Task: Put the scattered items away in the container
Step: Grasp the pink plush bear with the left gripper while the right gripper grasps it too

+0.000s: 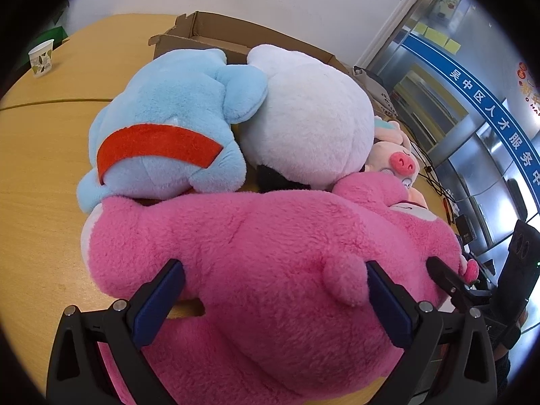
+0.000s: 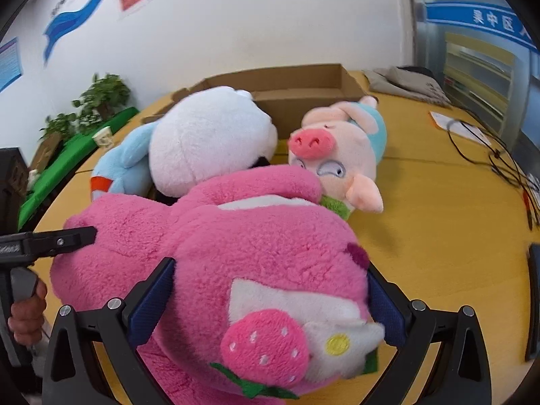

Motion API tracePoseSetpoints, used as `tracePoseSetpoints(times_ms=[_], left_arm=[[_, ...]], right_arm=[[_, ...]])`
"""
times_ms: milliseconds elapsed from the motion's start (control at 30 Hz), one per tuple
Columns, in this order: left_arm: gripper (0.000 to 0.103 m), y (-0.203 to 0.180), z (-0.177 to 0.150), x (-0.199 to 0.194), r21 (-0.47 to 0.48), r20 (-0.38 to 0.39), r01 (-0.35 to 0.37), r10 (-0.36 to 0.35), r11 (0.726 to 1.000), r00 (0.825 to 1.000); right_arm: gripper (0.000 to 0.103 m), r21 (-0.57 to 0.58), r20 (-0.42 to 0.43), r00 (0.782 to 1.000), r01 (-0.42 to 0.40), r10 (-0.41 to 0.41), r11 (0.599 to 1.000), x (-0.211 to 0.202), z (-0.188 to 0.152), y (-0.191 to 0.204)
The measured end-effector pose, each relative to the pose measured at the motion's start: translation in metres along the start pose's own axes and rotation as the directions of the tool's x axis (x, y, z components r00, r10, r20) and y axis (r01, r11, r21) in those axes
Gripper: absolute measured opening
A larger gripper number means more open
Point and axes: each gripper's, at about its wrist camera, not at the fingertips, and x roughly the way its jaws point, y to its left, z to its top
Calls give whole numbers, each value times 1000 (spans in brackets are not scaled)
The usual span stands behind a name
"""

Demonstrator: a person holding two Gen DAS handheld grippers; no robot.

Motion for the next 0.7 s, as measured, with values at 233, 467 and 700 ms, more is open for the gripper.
tracePoseSetpoints(times_ms=[233, 467, 700], left_arm=[[102, -3, -2, 2, -8, -19, -34, 34, 999, 999], [78, -1, -5, -2, -52, -79, 54, -58, 997, 995], [56, -9, -6, -15, -28, -46, 53, -54, 998, 997]], right_arm=[[103, 116, -41, 990, -132, 138, 984, 15, -5, -27], [103, 97, -34, 989, -137, 141, 986, 13, -11, -20], [88, 94, 16, 991, -133, 133, 987, -5, -18, -9]])
